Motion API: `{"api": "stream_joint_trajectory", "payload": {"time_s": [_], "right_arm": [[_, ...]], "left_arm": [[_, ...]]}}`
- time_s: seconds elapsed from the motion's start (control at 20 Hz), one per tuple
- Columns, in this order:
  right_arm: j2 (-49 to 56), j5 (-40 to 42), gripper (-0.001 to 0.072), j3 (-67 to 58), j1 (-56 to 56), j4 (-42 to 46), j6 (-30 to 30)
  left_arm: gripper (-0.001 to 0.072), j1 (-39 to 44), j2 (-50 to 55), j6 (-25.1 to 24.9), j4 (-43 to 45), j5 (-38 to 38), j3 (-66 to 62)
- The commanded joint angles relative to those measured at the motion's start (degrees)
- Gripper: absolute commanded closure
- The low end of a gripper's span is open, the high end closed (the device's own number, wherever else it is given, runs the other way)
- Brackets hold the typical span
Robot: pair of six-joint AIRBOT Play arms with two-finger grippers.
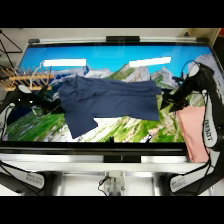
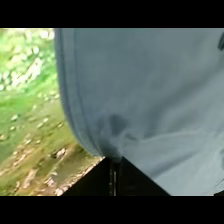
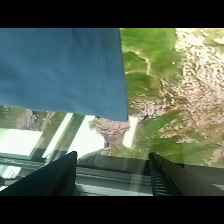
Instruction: Fold the shirts.
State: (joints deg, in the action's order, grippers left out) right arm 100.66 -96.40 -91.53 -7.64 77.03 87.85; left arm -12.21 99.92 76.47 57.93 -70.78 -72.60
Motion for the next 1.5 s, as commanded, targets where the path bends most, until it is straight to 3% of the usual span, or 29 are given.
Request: {"api": "stream_joint_trajectory", "payload": {"time_s": [0.0,0.45,0.65,0.7,0.8,0.85,1.05,1.25,1.45], "right_arm": [[-0.1,1.8,0.0158,4.7,0.0,0.8,0.0],[0.0,20.3,0.0158,14.0,0.9,-6.9,3.3],[0.0,21.7,0.0163,14.0,2.2,-9.7,3.5],[0.0,21.6,0.0270,14.0,2.8,-10.9,2.8],[0.0,21.0,0.0552,14.0,4.1,-12.0,2.6],[-0.1,19.8,0.0637,14.0,4.3,-13.6,1.3],[-6.3,15.0,0.0642,7.8,4.4,-13.2,-1.8],[-20.3,11.6,0.0642,-11.6,4.1,-6.8,-8.7],[-37.1,24.7,0.0642,-28.3,4.1,3.1,-8.7]], "left_arm": [[0.0679,0.9,-0.2,-1.0,0.1,2.1,0.4],[0.0681,1.3,-2.6,-2.3,-0.2,1.9,0.4],[0.0680,1.6,-2.6,-1.9,-0.6,1.7,0.3],[0.0680,1.6,-2.6,-1.8,-0.6,1.4,0.0],[0.0680,1.6,-2.7,-1.8,-0.6,-0.1,-1.3],[0.0681,1.6,-2.8,-1.9,-0.6,-1.8,-2.5],[0.0684,2.0,-10.3,-4.4,-0.5,-4.7,-11.9],[0.0683,0.9,-25.2,-4.9,0.2,-0.7,-31.5],[0.0679,0.8,-41.2,-3.1,0.1,7.9,-48.1]]}}
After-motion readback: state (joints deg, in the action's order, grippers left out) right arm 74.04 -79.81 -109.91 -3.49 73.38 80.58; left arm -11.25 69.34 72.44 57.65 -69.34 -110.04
